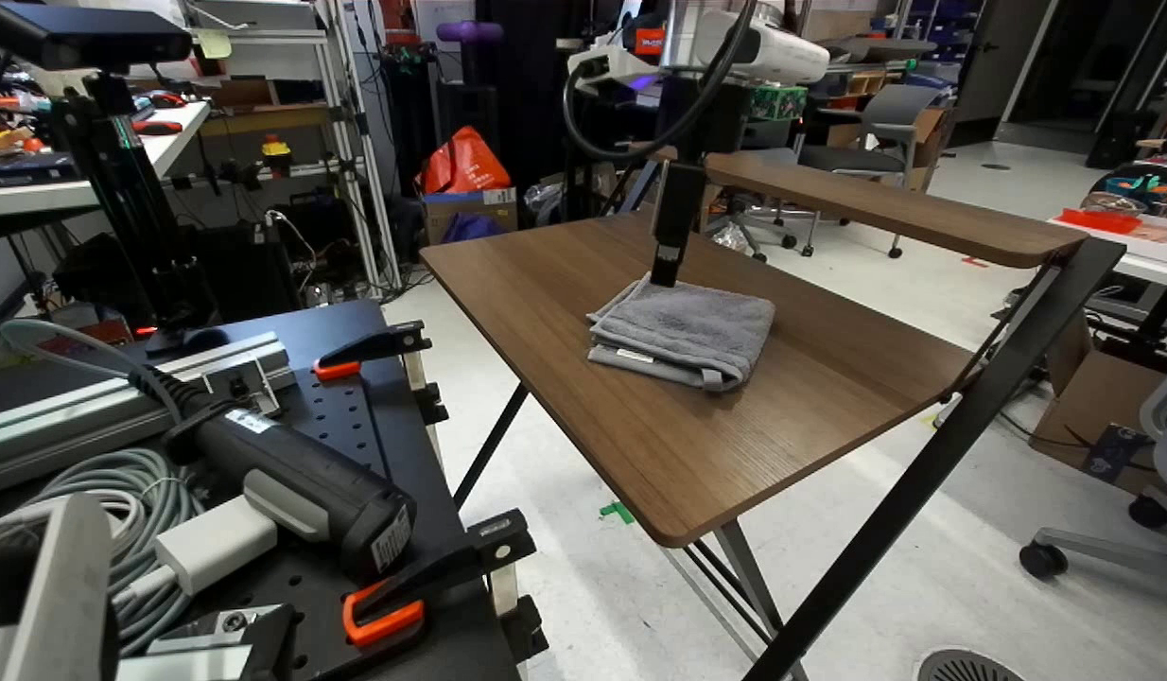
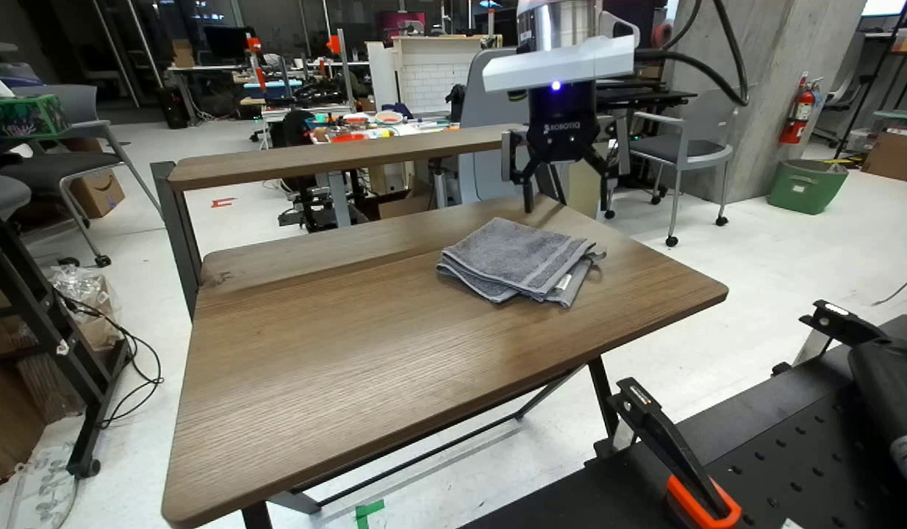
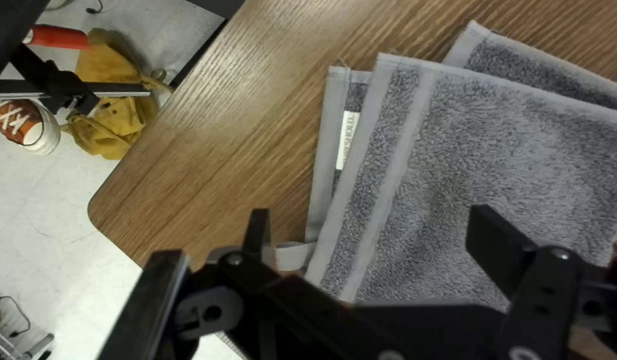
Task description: Slide the cloth to the left on the table
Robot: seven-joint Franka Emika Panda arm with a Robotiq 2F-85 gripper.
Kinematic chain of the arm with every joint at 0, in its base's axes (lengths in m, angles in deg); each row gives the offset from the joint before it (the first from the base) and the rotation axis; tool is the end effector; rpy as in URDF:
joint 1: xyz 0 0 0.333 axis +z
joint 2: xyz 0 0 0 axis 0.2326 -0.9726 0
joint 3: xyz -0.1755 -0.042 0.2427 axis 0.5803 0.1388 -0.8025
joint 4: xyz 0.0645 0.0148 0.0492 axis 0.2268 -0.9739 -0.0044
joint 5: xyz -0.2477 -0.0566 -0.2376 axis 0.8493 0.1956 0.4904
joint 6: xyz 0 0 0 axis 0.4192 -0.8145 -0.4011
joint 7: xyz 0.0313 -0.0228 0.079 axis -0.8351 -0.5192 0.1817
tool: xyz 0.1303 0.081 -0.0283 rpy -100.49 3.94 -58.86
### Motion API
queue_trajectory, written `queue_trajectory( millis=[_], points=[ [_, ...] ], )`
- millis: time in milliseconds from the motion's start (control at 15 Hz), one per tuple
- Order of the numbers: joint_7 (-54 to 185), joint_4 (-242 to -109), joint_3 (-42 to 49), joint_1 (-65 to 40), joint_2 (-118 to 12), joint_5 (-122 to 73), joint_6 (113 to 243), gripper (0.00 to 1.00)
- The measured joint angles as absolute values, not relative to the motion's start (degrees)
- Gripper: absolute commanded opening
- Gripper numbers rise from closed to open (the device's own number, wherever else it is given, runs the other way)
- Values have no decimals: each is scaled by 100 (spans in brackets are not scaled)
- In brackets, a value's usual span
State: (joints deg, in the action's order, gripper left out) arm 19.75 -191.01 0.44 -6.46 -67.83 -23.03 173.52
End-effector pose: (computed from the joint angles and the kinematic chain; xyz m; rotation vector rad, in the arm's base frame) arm 0.5672 0.0563 0.1772 2.8127 -1.0543 -0.1842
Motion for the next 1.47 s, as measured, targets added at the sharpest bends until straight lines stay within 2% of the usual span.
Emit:
queue_trajectory(
  millis=[733, 1467],
  points=[
    [1064, -17859, 146, -163, -8058, -2304, 17355, 100],
    [980, -17501, 132, 260, -8506, -2304, 17355, 100]
  ],
)
